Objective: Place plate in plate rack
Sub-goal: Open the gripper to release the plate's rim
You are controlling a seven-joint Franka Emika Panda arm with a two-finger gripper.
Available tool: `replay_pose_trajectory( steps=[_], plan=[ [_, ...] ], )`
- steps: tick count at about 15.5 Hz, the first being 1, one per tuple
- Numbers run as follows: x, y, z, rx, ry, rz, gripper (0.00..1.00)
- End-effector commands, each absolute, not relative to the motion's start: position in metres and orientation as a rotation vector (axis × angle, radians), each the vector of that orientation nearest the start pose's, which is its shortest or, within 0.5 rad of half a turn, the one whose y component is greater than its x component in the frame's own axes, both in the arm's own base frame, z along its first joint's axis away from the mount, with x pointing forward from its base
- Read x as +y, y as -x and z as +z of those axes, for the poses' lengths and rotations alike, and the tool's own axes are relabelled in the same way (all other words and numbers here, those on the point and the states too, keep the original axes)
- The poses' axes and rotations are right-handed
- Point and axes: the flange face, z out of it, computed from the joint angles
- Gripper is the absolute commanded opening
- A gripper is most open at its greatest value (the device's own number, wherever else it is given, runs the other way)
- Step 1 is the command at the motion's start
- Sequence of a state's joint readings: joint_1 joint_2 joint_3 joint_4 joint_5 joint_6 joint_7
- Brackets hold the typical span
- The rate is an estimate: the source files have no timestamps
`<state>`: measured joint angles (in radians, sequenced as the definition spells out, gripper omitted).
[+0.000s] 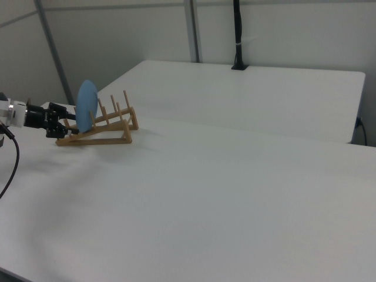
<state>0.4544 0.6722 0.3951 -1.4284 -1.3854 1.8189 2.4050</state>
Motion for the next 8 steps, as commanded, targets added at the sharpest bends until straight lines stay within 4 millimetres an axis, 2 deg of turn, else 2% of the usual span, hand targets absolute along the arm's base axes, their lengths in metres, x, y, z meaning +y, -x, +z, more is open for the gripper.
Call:
replay_pose_trajectory(
  steps=[1, 4, 8],
  plan=[
    [0.439, -0.580, 0.372, 1.533, 2.374, -1.576, 1.00],
    [0.430, -0.578, 0.412, 1.566, 2.388, -1.504, 1.00],
    [0.410, -0.575, 0.476, 1.569, 2.454, -1.310, 1.00]
  ],
)
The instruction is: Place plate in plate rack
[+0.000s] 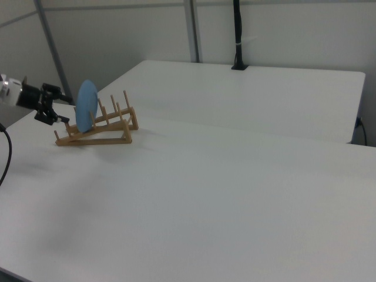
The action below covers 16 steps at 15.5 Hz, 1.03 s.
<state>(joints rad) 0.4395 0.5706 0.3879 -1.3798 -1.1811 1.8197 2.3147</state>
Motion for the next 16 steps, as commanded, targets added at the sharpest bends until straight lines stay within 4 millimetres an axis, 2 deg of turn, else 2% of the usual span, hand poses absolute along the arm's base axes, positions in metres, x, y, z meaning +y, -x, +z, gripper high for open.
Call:
replay_pose_trajectory(
  steps=[1, 3, 6, 10, 13, 16],
  plan=[
    [0.402, -0.574, 0.491, 1.561, 2.490, -1.261, 1.00],
    [0.380, -0.573, 0.522, 1.534, 2.580, -1.119, 1.00],
    [0.341, -0.566, 0.571, 1.387, 2.741, -0.902, 1.00],
    [0.275, -0.556, 0.620, 1.181, 2.885, -0.669, 1.00],
    [0.223, -0.549, 0.634, 1.017, 3.009, -0.440, 1.00],
    [0.173, -0.540, 0.631, 0.801, 3.125, -0.284, 1.00]
  ],
)
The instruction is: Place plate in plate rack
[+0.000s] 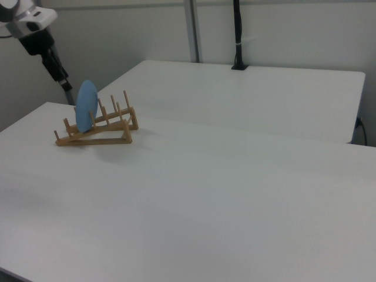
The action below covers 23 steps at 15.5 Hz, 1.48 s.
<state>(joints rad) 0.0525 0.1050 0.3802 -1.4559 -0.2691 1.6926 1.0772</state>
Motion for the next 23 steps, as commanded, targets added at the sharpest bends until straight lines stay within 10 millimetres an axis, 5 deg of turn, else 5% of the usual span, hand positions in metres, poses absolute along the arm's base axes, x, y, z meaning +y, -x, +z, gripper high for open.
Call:
replay_pose_trajectory(
  steps=[1, 7, 8, 11, 14, 23],
  plan=[
    [0.149, -0.539, 0.634, 0.764, 3.118, -0.251, 1.00],
    [0.029, -0.536, 0.644, 0.370, 3.073, -0.159, 1.00],
    [0.022, -0.536, 0.648, 0.295, 3.077, -0.174, 1.00],
    [0.008, -0.533, 0.652, 0.148, 3.095, -0.186, 1.00],
    [-0.005, -0.531, 0.653, 0.201, 3.087, -0.170, 1.00],
    [-0.005, -0.534, 0.647, 0.189, 3.084, -0.135, 1.00]
  ],
)
